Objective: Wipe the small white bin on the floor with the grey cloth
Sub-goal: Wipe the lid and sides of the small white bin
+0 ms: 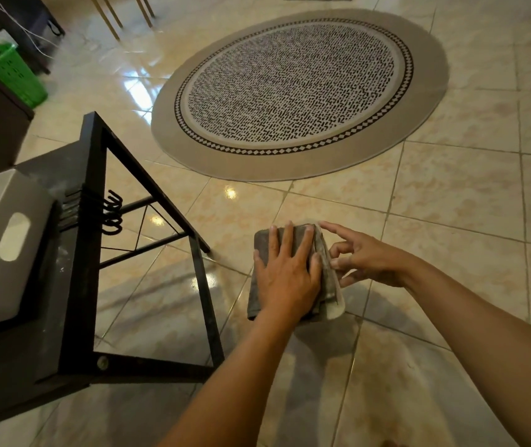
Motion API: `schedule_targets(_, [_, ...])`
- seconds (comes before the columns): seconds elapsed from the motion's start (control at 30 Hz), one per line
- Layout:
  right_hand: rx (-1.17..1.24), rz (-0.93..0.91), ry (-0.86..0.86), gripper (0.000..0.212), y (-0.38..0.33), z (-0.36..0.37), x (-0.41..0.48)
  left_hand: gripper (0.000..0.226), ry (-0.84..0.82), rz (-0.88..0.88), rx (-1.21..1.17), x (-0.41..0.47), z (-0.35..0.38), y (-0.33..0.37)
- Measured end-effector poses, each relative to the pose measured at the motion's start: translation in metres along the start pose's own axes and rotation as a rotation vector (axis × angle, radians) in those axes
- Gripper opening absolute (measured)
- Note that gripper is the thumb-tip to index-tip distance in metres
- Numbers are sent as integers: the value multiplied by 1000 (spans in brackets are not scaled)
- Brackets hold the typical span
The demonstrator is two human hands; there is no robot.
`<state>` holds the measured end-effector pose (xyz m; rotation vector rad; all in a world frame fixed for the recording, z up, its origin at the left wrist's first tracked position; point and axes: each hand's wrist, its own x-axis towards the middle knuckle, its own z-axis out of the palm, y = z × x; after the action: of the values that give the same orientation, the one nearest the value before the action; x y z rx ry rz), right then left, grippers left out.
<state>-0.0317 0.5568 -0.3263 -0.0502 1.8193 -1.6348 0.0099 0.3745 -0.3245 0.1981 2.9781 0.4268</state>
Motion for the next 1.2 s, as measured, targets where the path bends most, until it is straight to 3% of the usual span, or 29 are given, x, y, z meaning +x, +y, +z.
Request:
schedule_targets(0.3, [15,6,-3,89,-6,2,0,58,-7,-20,24,41,-9,-3])
schedule_targets(0.53, [19,8,-14,87,0,6,-2,59,3,52,113,-27,13,10])
schedule_targets(0.77, [25,-6,7,87,-5,3,-2,57,-14,-27,53,42,-9,-3])
schedule_targets(0.97, [44,-21,13,84,2,6,-1,59,18,-86,-28,-9,5,-16])
schedule_targets(1.2, [3,-14,3,86,-1,3,-3,59,-29,-61,111,-26,15,24])
